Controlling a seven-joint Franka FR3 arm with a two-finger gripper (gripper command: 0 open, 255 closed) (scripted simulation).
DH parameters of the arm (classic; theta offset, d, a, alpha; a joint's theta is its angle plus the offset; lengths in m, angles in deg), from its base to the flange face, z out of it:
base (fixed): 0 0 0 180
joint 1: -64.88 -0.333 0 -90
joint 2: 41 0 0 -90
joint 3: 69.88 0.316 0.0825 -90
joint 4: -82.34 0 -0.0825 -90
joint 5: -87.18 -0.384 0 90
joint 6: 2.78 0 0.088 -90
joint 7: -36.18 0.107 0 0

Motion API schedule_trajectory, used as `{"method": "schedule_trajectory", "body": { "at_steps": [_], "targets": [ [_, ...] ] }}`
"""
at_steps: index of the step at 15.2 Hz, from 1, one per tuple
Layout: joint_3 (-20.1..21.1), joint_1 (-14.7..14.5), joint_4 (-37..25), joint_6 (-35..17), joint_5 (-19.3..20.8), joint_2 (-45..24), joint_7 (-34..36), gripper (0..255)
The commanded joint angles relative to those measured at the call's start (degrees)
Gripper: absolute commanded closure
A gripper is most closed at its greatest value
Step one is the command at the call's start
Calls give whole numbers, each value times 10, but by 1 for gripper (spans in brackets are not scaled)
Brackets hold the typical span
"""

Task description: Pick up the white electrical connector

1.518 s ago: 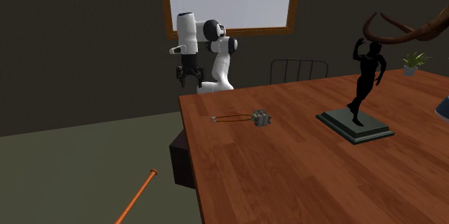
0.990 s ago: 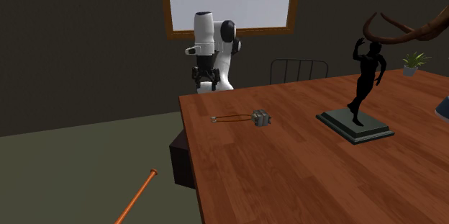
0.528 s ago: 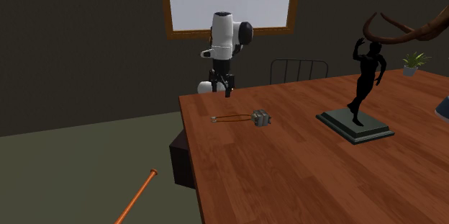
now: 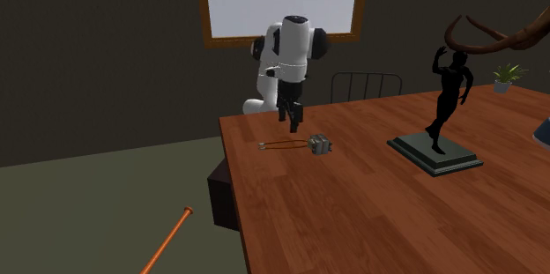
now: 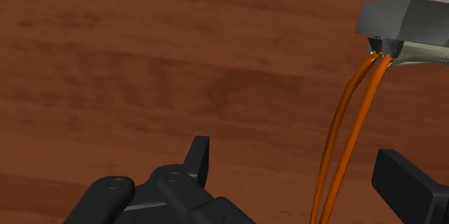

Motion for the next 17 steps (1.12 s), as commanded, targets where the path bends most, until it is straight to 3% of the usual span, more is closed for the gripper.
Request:
{"method": "schedule_trajectory", "body": {
  "at_steps": [1, 3, 12, 13, 17],
  "targets": [
    [44, 12, -59, 8, 37, -71, 90, 0],
    [68, 9, -105, 21, 70, -125, 150, 0],
    [60, 8, -28, -41, 57, -105, 143, 0],
    [61, 8, -29, -41, 58, -106, 144, 255],
    [61, 8, -29, -40, 58, -106, 144, 255]
  ]
}}
